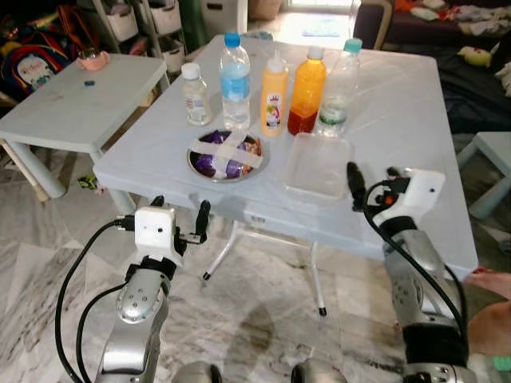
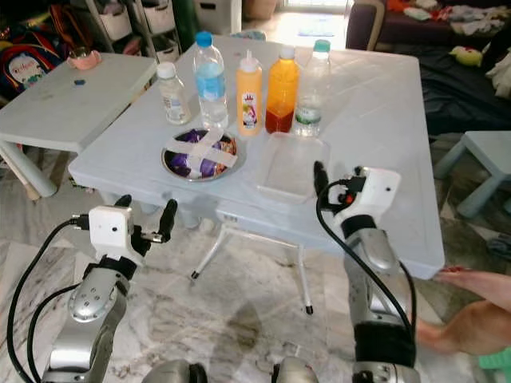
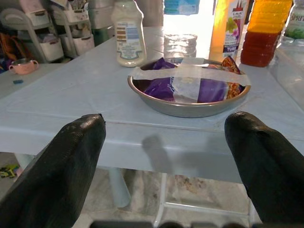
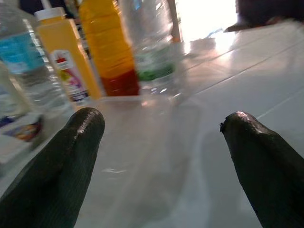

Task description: Restocking fridge

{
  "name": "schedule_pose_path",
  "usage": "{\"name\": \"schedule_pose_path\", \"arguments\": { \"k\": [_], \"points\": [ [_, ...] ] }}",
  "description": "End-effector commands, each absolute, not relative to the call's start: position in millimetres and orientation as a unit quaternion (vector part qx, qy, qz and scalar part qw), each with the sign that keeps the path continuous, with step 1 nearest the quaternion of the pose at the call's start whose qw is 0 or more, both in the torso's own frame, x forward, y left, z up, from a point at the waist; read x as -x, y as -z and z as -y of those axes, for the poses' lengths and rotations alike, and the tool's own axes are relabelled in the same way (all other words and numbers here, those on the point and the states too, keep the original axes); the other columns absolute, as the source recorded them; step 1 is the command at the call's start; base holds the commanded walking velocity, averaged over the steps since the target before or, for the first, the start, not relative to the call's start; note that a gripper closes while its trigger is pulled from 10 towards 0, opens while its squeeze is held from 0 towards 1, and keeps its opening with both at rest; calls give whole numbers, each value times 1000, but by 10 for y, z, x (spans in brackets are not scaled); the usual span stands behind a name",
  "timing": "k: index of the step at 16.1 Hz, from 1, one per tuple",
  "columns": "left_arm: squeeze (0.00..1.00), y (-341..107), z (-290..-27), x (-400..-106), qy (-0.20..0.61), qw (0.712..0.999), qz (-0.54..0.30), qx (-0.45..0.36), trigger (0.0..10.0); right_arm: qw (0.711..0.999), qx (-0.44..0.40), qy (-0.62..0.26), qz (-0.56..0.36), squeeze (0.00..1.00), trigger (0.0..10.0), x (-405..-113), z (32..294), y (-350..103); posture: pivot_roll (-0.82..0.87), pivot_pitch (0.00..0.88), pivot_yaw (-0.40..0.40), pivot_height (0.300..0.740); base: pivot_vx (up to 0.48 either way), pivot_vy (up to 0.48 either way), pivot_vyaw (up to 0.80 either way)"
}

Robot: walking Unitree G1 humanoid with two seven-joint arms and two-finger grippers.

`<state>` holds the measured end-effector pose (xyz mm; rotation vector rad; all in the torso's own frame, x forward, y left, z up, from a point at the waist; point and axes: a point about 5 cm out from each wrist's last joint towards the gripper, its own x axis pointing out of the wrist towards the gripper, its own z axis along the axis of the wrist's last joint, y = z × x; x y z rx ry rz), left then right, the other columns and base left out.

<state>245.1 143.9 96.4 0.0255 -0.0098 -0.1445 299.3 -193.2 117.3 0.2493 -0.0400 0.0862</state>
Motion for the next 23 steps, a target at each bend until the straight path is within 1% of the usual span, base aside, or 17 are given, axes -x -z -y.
{"name": "schedule_pose_path", "arguments": {
  "k": [1,6,7,10,11,12,19,23],
  "points": [
    [0,-996,-1436,-2445,79,997,6,-19,10000,987,-146,-59,11,0,10000,-3026,1870,-1159,-58,77,49,740,0,0,0],
    [0,-1000,-1432,-2440,82,996,5,-20,10000,978,-201,-55,-19,0,10000,-2994,1775,-1041,-53,82,50,740,0,0,0],
    [0,-1001,-1426,-2441,84,996,4,-21,10000,975,-213,-62,-29,0,10000,-2984,1723,-1003,-53,82,50,740,0,0,0],
    [0,-1002,-1422,-2447,85,996,5,-21,10000,969,-233,-65,-45,0,10000,-2972,1666,-947,-52,81,50,740,0,0,0],
    [0,-1003,-1421,-2447,85,996,5,-21,10000,966,-243,-67,-52,0,7804,-2967,1651,-927,-52,80,50,740,0,0,0],
    [0,-1004,-1418,-2449,86,996,5,-21,10000,965,-249,-64,-56,0,0,-2958,1646,-907,-52,81,49,740,0,0,0],
    [0,-1000,-1396,-2453,88,996,5,-22,10000,958,-273,-52,-67,0,0,-2938,1646,-860,-55,75,47,740,0,0,0],
    [0,-1003,-1394,-2465,89,996,6,-23,10000,947,-312,-27,-72,0,0,-2938,1680,-833,-55,75,48,740,0,0,0]
  ]
}}
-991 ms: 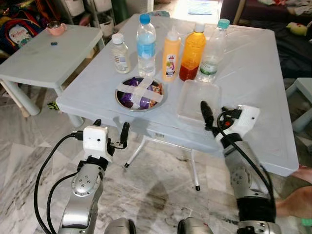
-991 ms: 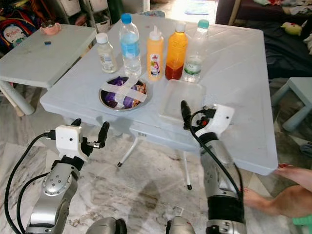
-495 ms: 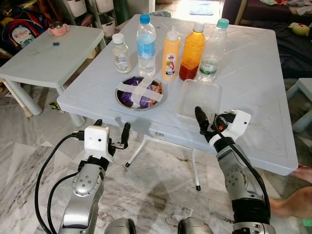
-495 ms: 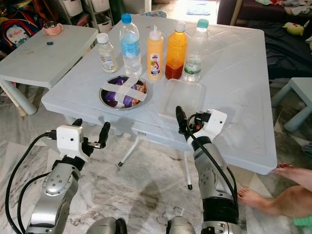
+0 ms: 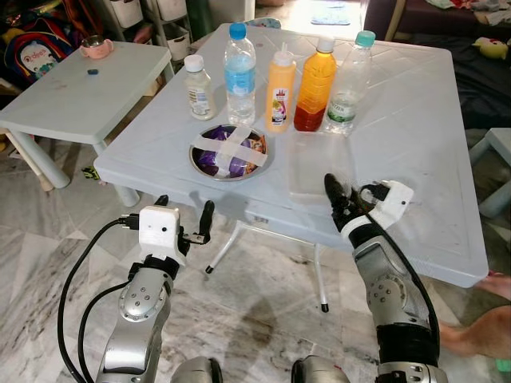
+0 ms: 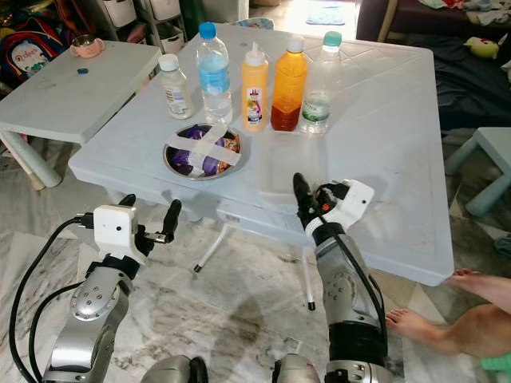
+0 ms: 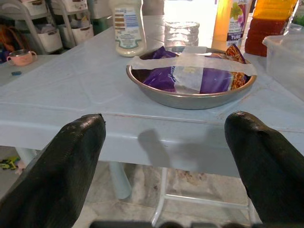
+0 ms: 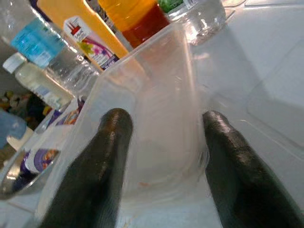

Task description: Restocking fridge

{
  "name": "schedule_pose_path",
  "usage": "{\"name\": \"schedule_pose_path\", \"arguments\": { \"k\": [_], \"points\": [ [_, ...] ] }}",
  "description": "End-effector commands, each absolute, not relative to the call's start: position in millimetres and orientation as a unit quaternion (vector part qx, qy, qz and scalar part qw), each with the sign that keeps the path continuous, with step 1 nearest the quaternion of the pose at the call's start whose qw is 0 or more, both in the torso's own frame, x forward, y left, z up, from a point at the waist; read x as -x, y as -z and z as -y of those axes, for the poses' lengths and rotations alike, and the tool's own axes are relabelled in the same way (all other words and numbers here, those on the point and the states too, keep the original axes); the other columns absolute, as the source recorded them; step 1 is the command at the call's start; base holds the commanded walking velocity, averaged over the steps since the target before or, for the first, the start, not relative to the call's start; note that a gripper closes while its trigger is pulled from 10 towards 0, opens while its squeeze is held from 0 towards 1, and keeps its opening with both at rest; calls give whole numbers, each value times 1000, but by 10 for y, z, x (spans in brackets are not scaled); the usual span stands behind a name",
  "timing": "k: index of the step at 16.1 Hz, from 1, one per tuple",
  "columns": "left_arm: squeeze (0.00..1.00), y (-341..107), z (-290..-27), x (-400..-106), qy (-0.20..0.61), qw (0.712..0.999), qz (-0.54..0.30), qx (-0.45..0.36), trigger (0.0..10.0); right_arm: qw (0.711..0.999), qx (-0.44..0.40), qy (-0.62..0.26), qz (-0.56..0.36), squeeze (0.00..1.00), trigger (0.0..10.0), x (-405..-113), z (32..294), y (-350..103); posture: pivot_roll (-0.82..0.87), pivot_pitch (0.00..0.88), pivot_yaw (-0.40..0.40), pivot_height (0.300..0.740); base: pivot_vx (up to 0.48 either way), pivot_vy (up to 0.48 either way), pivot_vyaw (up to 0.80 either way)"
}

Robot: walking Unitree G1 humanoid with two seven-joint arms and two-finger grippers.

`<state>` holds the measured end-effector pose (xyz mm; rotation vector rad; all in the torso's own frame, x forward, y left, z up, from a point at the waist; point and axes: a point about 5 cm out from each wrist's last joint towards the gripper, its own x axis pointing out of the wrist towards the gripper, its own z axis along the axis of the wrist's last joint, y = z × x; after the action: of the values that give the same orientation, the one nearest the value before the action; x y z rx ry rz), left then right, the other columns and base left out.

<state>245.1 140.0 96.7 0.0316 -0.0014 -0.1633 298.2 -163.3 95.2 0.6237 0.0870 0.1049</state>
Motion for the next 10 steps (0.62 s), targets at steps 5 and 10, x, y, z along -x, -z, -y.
{"name": "schedule_pose_path", "arguments": {
  "k": [5,10],
  "points": [
    [0,-1003,-1382,-2474,91,996,6,-22,10000,938,-340,-6,-72,0,0,-2938,1705,-842,-59,74,49,740,0,0,0],
    [0,-1006,-1376,-2482,92,995,7,-22,10000,934,-348,12,-75,0,0,-2933,1742,-834,-60,73,48,740,0,0,0]
  ]
}}
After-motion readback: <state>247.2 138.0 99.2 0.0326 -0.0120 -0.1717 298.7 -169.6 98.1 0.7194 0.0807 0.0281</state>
